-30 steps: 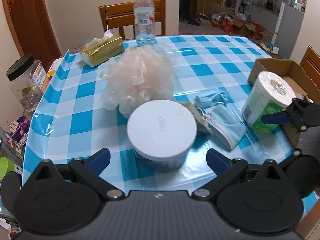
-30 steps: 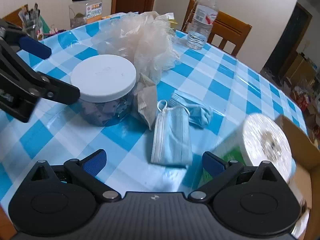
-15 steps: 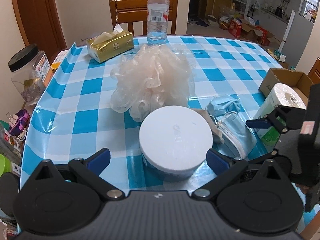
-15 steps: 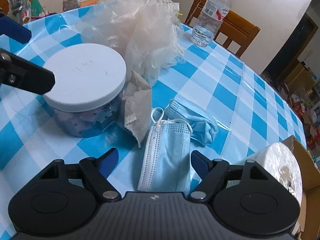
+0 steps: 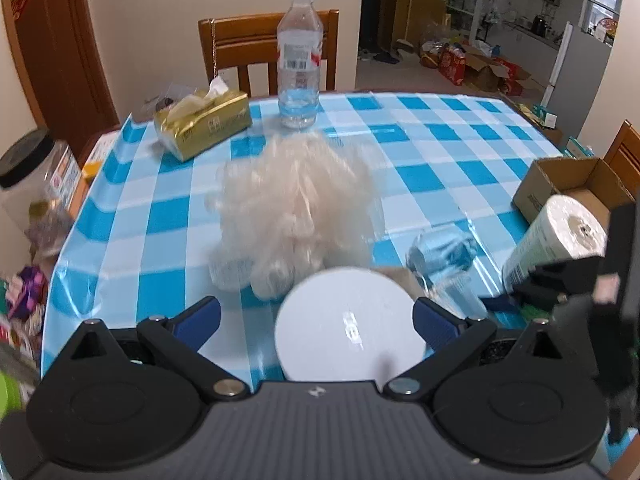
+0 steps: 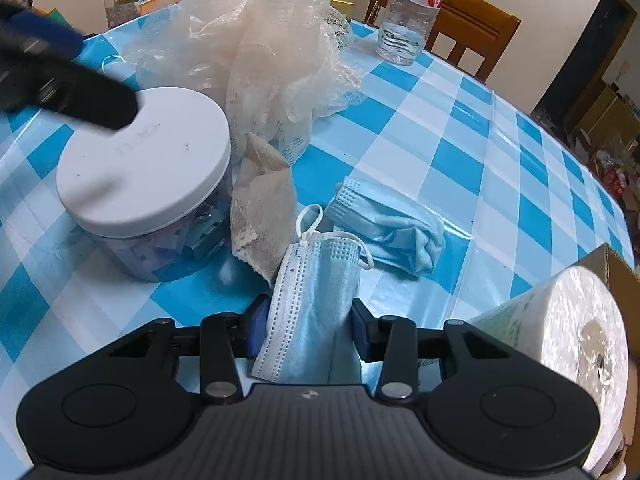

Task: Organize soft objects
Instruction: 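Close the left tool on the white mesh bath pouf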

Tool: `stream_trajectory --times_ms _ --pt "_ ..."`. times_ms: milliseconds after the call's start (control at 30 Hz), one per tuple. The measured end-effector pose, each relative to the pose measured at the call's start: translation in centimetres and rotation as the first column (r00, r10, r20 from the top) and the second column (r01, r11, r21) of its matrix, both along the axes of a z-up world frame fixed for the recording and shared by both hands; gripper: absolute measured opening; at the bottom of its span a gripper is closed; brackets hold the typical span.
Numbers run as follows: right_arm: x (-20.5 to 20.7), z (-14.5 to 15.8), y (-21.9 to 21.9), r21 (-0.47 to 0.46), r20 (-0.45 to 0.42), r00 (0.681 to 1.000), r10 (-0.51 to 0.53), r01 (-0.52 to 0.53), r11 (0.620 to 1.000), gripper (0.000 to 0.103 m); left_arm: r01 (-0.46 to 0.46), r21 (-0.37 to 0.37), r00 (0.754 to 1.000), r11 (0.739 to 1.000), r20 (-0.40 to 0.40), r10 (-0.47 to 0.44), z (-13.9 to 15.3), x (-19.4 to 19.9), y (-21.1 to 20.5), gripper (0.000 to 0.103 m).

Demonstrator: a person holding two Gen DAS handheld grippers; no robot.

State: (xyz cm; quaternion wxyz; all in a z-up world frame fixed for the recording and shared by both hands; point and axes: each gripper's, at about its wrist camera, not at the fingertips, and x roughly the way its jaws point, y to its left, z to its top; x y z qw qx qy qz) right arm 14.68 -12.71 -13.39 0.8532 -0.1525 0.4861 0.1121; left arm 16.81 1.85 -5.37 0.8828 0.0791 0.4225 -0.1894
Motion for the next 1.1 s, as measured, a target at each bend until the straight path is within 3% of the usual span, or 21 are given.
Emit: stream_trajectory --times_ms 133,400,600,733,1100 --pt "-0.4 0.0 0.1 0.006 -0.005 1.0 0.004 -0.004 1.0 0.047 0.012 -0.004 1.0 1.0 0.02 -0.012 0.4 1.9 -0.1 0.102" --pt "-0.6 0.0 -0.4 0.026 -0.009 1.0 -0.01 0.01 1.0 0.047 0.009 -0.086 1.0 0.996 0.002 -0.009 1.5 7.8 0.0 0.102" --pt "-0.5 0.0 -0.6 0.037 -0.011 1.0 -0.016 0.016 0.999 0.047 -0.054 -0.15 0.994 0.987 -0.104 0.039 -1.5 11.6 -0.4 0.102" --pt "-0.6 -0.1 -0.8 0.044 -0.012 1.0 -0.017 0.017 0.999 0.047 -0.07 -0.097 0.995 0.993 -0.083 0.062 -2.9 12.7 -1.3 0.102" --pt "-0.3 -0.1 -0.8 0.057 -0.015 0.999 -0.03 0.031 0.998 0.048 -0.09 -0.055 0.994 0.994 -0.066 0.086 -4.6 14.8 -2.1 0.1"
